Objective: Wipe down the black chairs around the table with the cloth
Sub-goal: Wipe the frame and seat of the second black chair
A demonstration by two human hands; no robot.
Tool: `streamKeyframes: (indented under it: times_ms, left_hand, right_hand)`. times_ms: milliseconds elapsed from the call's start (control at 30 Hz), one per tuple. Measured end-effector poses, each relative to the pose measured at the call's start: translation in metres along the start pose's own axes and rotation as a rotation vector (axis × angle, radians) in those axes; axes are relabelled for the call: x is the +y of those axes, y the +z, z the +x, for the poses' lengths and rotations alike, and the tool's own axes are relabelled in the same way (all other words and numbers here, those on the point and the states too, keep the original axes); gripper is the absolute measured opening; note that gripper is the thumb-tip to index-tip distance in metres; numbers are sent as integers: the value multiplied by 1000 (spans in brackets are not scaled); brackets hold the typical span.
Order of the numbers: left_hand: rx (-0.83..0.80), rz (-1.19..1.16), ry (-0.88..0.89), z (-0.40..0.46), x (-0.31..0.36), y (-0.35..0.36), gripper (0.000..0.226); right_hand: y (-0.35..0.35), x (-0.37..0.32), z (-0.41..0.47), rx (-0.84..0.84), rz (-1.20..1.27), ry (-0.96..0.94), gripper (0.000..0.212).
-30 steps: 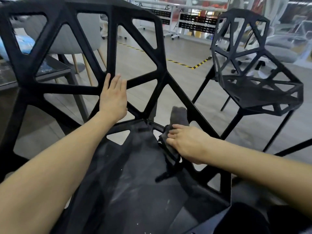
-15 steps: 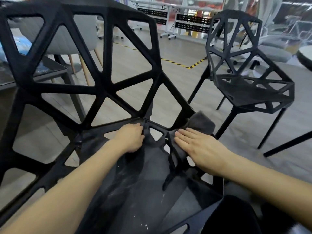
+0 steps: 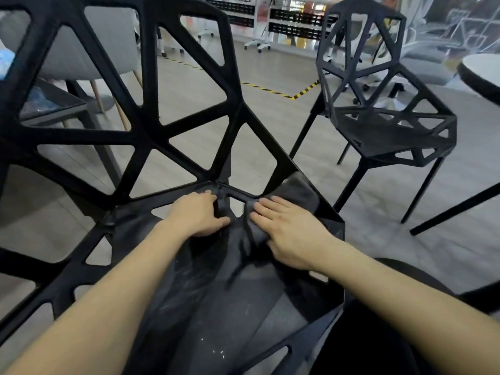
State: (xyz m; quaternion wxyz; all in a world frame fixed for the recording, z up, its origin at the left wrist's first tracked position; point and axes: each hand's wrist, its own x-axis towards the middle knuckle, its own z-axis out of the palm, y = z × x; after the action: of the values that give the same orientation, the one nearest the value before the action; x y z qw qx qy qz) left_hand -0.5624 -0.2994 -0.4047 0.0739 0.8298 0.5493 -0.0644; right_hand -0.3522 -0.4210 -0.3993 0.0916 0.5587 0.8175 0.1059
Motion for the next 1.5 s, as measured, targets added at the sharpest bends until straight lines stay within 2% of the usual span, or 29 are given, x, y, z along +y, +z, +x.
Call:
streamKeyframes:
  times_ms: [133, 267, 367, 467, 567, 700, 767, 867, 933, 967, 1033, 1100, 1167, 1200, 1267, 1300, 1367, 1433, 1500]
  left_hand:
    - [21, 8, -34, -1, -1, -1, 91]
    - [5, 9, -39, 1, -3, -1, 94]
    - [27, 13, -31, 4, -2, 1, 95]
    - [31, 14, -36, 1, 2, 2, 92]
    - [13, -11, -31, -2, 1, -4, 88]
    - [-72, -26, 52, -6, -7, -28, 62]
    - [-107, -38, 92, -14, -15, -34, 55]
    - [-97, 13, 137, -36, -36, -38, 54]
    - [-71, 41, 161, -54, -56, -43, 55]
    - [-51, 52, 161, -64, -68, -46, 52]
    - [-9, 107, 167, -83, -94, -52, 41]
    - [51, 193, 172, -103, -122, -56, 33]
    - [127, 307, 161, -121, -153, -58, 34]
    - [189, 353, 164, -128, -170, -60, 34]
    - [335, 419, 140, -138, -204, -61, 36]
    - [414, 435, 106, -142, -220, -62, 41]
    - [497, 346, -5, -148, -238, -63, 62]
    - [499, 48, -125, -148, -241, -55, 80]
    - [453, -266, -206, -143, -236, -43, 88]
  right_hand:
    - [-10, -11, 32, -62, 104, 18, 75]
    - [-21, 19, -58, -38, 179, 60, 83]
    - [-20, 28, -102, -27, 177, 70, 72]
    - [-8, 16, -79, 8, 226, 90, 66]
    - [-2, 0, -43, 86, 407, 127, 64]
    - [-18, -10, -4, 250, 619, 179, 56]
    - [-15, -18, 8, 174, 646, 130, 60]
    - [3, -36, 20, -53, 428, -27, 62]
    - [-5, -42, 37, -138, 522, -2, 49]
    - [-14, -45, 51, -130, 576, 25, 38]
    - [-26, -52, 87, -4, 596, 123, 28]
    - [-25, -70, 118, 52, 579, 228, 45]
    - [-17, -101, 129, -48, 499, 126, 77]
    - [-14, -109, 129, -88, 474, 29, 82]
    - [-13, -95, 131, -110, 498, -114, 69]
    - [-12, -81, 133, -96, 486, -114, 64]
    - [-2, -57, 141, -49, 448, 48, 62]
    - [8, -64, 151, 10, 420, 205, 69]
    - [9, -107, 164, 92, 423, 172, 74]
